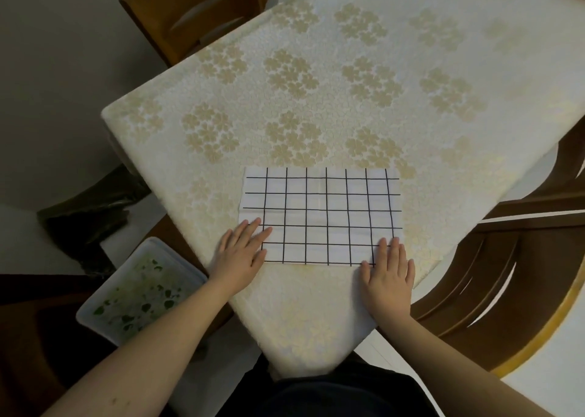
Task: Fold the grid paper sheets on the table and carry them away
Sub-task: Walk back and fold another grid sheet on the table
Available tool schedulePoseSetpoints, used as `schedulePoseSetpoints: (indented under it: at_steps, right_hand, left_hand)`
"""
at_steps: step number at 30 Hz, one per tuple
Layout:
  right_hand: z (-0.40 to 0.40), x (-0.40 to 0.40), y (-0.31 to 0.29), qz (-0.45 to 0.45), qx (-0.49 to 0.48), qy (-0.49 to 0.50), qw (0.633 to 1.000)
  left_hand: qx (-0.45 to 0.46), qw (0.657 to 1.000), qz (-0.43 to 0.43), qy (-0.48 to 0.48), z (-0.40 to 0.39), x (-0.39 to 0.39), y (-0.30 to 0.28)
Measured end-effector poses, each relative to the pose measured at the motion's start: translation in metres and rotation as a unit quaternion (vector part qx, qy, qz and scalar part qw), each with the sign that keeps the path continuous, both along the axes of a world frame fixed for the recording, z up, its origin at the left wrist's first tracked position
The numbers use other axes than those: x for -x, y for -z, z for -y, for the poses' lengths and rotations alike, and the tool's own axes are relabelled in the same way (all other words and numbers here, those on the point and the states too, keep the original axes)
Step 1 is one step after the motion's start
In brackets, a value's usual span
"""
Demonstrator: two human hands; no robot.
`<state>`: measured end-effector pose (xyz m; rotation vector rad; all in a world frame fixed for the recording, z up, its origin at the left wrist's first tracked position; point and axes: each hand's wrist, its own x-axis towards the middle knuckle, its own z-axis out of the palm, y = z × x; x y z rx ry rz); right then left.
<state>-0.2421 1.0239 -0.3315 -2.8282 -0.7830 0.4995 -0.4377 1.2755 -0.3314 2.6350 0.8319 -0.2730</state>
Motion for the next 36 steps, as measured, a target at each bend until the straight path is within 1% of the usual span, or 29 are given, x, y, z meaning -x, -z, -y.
schedulePoseSetpoints:
  at_steps: [2,4,5,6,8,9,11,15,18,20,23,25,29,30,33,36]
  right_hand:
    - [-0.002,-0.004,-0.002,0.022,-0.002,-0.009,1.0]
    - [-0.011,-0.006,-0.008,0.024,-0.014,-0.037,0.999]
    - [-0.019,-0.005,-0.011,0.02,-0.027,-0.068,0.997]
    - [-0.029,-0.004,-0.014,0.017,-0.041,-0.104,0.994]
    - [-0.052,-0.001,-0.017,0.015,-0.061,-0.165,0.984]
    - [-0.064,-0.001,-0.016,0.013,-0.063,-0.185,0.981]
    - [-0.083,-0.003,-0.011,0.0,-0.053,-0.213,0.976]
    - [-0.093,-0.014,0.008,-0.024,-0.02,-0.245,0.969]
    - [-0.09,-0.013,0.015,-0.015,-0.016,-0.249,0.968]
    - [-0.09,-0.012,0.015,-0.015,-0.016,-0.249,0.968]
    - [-0.09,-0.014,0.014,-0.021,-0.012,-0.252,0.967]
    - [-0.091,-0.014,0.013,-0.023,-0.012,-0.252,0.967]
    - [-0.091,-0.012,0.015,-0.037,-0.02,-0.24,0.97]
    - [-0.091,-0.012,0.015,-0.041,-0.024,-0.237,0.97]
    - [-0.092,-0.012,0.011,-0.056,-0.033,-0.235,0.97]
    - [-0.091,-0.007,0.006,-0.057,-0.039,-0.242,0.968]
  left_hand:
    - [0.033,0.995,0.07,-0.067,0.003,-0.007,-0.003]
    - [0.096,0.976,0.122,-0.153,0.006,-0.018,-0.01]
    - [0.126,0.963,0.14,-0.191,0.007,-0.024,-0.015]
    - [0.14,0.951,0.155,-0.227,0.008,-0.029,-0.021]
    - [0.127,0.931,0.171,-0.297,0.008,-0.037,-0.032]
    - [0.119,0.921,0.165,-0.333,0.007,-0.04,-0.034]
    - [0.129,0.899,0.123,-0.4,0.005,-0.04,-0.038]
    - [0.149,0.871,0.044,-0.467,0.008,-0.028,-0.038]
    - [0.214,0.816,0.027,-0.536,0.009,-0.015,-0.034]
    - [0.251,0.799,0.02,-0.545,0.006,-0.009,-0.03]
    - [0.282,0.798,0.001,-0.532,0.003,-0.007,-0.035]
    - [0.309,0.785,0.009,-0.536,0.001,-0.008,-0.041]
    - [0.348,0.773,0.066,-0.527,0.003,-0.003,-0.046]
    - [0.357,0.765,0.091,-0.528,0.004,0.0,-0.046]
    - [0.4,0.725,0.154,-0.539,0.007,0.007,-0.054]
    - [0.408,0.707,0.173,-0.551,0.009,0.017,-0.059]
